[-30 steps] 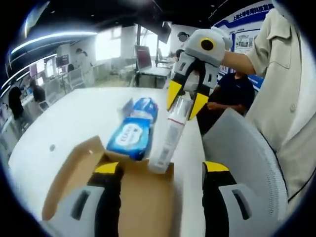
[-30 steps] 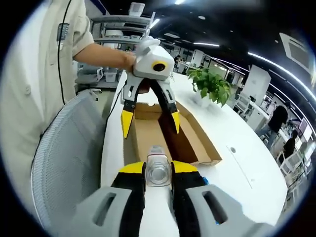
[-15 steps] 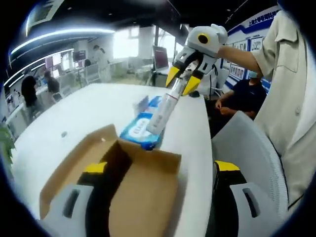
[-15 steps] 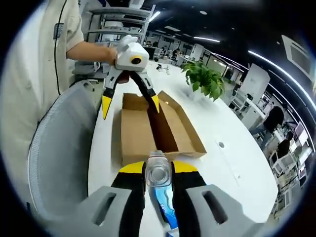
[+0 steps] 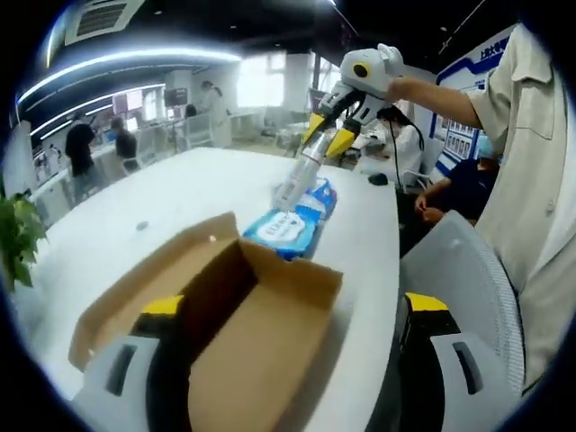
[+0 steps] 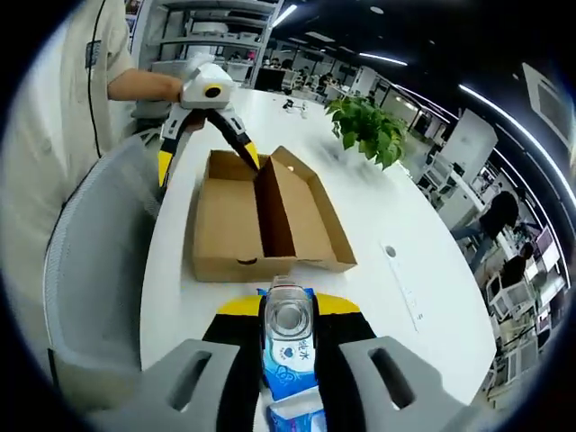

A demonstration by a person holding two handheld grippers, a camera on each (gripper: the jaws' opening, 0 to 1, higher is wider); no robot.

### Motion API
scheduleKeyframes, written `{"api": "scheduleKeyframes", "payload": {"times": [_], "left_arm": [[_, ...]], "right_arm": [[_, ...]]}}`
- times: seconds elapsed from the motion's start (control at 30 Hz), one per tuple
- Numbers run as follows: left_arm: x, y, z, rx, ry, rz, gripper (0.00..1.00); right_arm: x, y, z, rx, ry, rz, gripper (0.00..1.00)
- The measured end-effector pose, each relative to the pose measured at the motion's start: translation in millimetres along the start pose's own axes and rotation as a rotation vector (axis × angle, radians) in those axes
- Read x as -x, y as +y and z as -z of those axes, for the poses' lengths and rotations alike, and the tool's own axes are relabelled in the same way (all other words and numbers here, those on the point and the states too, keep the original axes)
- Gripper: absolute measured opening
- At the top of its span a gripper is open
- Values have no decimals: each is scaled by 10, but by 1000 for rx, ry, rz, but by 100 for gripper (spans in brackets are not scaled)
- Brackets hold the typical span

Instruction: Operate the shoe box by opening the lid, removing the specified soft item, and placing it in the target area until the item is outside and the box remains undamaged.

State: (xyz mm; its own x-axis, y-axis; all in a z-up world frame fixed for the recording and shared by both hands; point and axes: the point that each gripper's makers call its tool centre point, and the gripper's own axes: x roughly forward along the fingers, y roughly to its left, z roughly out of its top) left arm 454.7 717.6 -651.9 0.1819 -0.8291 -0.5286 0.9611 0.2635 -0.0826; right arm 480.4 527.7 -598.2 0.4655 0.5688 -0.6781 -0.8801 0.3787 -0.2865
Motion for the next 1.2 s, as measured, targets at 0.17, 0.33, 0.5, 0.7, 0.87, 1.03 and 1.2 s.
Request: {"api": "scheduleKeyframes", "payload": {"times": [0.17, 0.33, 0.5, 0.7, 0.87, 1.03, 1.2], "left_arm": [[91, 46, 23, 24, -13, -34, 100], [181, 94, 41, 49, -28, -66, 100], [238, 118, 76, 72, -37, -103, 100], [299, 125, 122, 91, -37, -130, 100], [356, 157, 165, 109, -43, -150, 100], [398, 175, 218, 125, -42, -167, 100], [455, 212, 273, 142, -43, -186, 100]], "right_arm": [[-18, -195, 102, 4, 39, -9, 17], [-72, -324, 188, -1, 79, -25, 17], [-135, -435, 280, -16, 122, -47, 17], [-249, -578, 368, -8, 177, -74, 17], [-354, -659, 418, 8, 218, -104, 17], [-466, -708, 499, 31, 267, -136, 17], [-578, -754, 604, 57, 317, -170, 17]]}}
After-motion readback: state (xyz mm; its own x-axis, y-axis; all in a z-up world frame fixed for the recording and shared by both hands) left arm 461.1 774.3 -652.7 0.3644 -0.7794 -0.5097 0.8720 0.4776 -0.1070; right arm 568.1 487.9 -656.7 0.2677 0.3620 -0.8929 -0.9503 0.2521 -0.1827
